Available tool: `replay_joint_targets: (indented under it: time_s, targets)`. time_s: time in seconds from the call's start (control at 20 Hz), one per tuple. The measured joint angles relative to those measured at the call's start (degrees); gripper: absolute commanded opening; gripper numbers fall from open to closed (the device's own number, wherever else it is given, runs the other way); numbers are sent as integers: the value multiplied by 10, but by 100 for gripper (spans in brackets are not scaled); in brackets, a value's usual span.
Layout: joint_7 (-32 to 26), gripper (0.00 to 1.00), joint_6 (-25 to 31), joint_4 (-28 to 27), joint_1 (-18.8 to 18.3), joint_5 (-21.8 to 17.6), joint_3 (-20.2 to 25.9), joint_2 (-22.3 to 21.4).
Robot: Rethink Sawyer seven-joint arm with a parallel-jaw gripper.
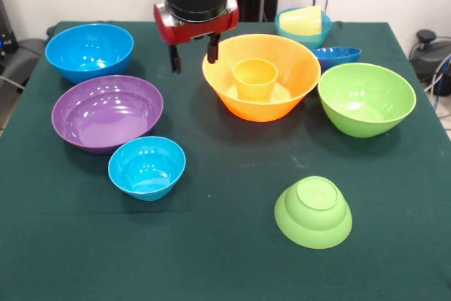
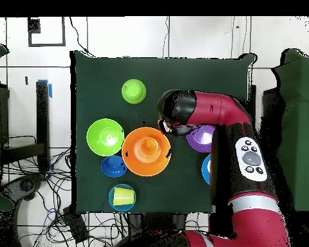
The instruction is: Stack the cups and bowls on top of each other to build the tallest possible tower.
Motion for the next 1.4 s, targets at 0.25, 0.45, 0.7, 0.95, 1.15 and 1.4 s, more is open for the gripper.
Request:
replay_joint_targets:
  time_s: [0.25,0.45,0.7,0.95,1.15,1.4]
  targets:
    - [0,100,0,-25,0,0,2,12]
    - [0,100,0,-47,0,-2,5,29]
    - [0,100,0,-66,0,-2,8,47]
    - [0,100,0,-72,0,-3,11,65]
    - [0,100,0,-70,3,-4,11,67]
    - [0,100,0,-70,17,-4,12,66]
